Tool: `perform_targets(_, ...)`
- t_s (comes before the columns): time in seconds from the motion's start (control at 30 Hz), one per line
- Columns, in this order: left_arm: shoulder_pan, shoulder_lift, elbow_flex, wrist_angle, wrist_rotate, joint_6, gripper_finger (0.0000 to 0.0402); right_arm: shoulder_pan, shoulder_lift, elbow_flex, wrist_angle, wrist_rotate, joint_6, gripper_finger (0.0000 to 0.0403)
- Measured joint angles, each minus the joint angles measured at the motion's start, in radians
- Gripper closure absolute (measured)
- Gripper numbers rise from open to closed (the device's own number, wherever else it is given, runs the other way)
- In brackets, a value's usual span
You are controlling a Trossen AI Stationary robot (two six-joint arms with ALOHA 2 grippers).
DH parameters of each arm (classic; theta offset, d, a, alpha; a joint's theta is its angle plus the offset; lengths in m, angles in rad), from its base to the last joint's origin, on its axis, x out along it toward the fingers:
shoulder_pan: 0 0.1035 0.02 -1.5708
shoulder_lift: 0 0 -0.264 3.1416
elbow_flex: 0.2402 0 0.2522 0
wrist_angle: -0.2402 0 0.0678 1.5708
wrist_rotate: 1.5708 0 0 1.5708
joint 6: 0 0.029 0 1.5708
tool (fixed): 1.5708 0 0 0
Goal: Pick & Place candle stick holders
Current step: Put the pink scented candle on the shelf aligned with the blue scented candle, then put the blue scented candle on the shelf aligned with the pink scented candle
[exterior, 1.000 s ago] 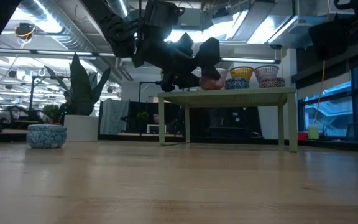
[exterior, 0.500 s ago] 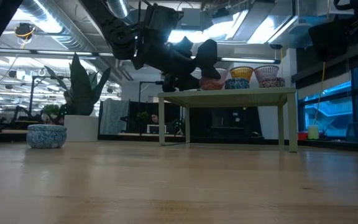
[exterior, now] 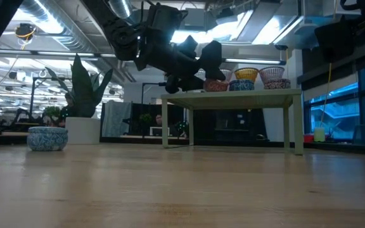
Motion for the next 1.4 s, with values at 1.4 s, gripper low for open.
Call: perform_targets(1.4,-0.221,-0.463,0.0,-0.858,0.08,0.164,0.0134,0.0,0.0,0.0,0.0,0.0,0.03,0.012)
